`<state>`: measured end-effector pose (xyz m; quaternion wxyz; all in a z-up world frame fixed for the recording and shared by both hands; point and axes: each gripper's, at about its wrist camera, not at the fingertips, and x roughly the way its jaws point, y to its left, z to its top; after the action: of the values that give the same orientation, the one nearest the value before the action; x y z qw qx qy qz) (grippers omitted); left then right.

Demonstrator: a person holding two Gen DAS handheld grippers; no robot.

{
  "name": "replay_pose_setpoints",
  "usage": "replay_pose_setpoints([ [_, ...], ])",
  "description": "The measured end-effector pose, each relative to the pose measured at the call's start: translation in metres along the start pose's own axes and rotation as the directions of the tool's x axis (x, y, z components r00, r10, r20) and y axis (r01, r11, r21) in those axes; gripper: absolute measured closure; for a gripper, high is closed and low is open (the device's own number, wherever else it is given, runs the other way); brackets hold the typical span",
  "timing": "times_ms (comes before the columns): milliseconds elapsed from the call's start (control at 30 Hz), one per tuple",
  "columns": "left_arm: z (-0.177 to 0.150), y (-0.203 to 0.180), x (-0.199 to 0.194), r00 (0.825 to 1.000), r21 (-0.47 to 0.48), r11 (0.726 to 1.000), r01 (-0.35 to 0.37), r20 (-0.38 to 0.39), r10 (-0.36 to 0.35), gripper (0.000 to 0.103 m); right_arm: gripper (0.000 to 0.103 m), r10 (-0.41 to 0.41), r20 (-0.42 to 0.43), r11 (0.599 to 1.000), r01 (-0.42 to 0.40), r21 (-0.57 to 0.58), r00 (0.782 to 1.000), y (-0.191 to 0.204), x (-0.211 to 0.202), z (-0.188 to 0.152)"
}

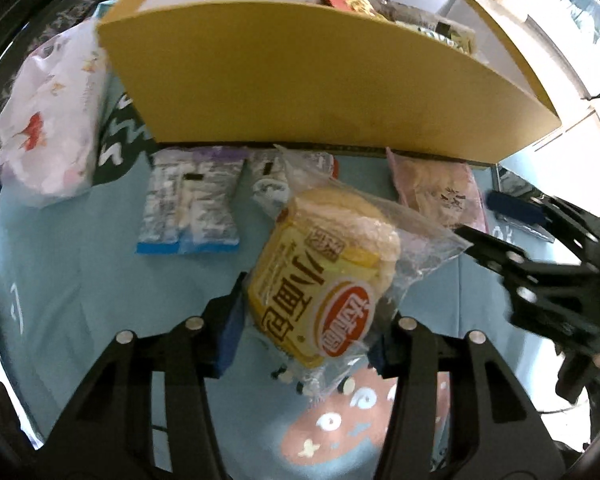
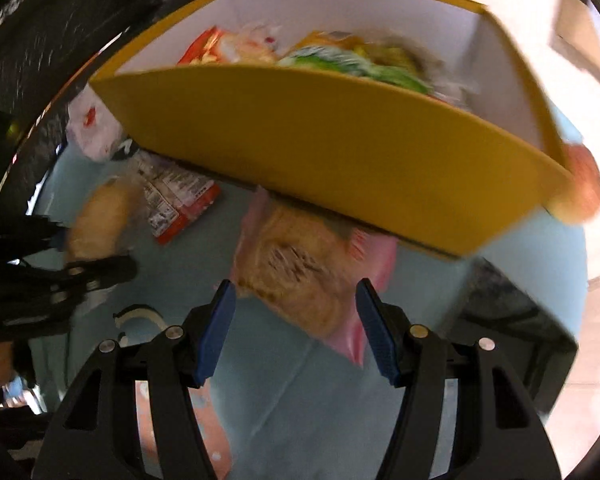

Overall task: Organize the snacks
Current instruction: 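Grasp a yellow round bread bag with the left gripper while the right grasps a pink cracker bag, then carry both bags over the yellow box and open both grippers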

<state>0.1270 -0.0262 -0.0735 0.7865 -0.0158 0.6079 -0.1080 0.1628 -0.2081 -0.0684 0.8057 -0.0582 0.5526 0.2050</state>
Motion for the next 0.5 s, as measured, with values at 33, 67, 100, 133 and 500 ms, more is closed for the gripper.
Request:
replay_pose_setpoints([
  [33, -0.001, 0.003, -0.001, 1.000, -0.008, 1.000, 0.002, -0.001, -0.002, 0.052, 0.037, -0.008, -0.008, 1.000, 0.008, -0.012, 1.000, 0.001, 0.005, 0.003],
  [67, -0.003, 0.007, -0.002, 1.000, -0.022, 1.000, 0.003, -0.002, -0.003, 0.052, 0.030, -0.022, -0.004, 0.999, 0.022, -0.030, 1.000, 0.002, 0.010, 0.006],
  [100, -0.004, 0.010, -0.003, 1.000, -0.031, 1.000, 0.003, -0.003, -0.003, 0.052, 0.015, -0.039, 0.009, 0.998, 0.040, -0.054, 0.999, 0.004, 0.015, 0.009],
  [133, -0.007, 0.010, -0.005, 1.000, -0.039, 0.999, 0.004, -0.004, -0.004, 0.052, 0.011, -0.052, 0.009, 0.997, 0.052, -0.060, 0.999, 0.005, 0.020, 0.010],
  [500, -0.010, 0.025, -0.014, 1.000, -0.069, 0.997, 0.020, -0.013, -0.021, 0.052, 0.030, -0.096, -0.027, 0.991, 0.093, -0.100, 0.995, 0.003, 0.033, 0.006],
])
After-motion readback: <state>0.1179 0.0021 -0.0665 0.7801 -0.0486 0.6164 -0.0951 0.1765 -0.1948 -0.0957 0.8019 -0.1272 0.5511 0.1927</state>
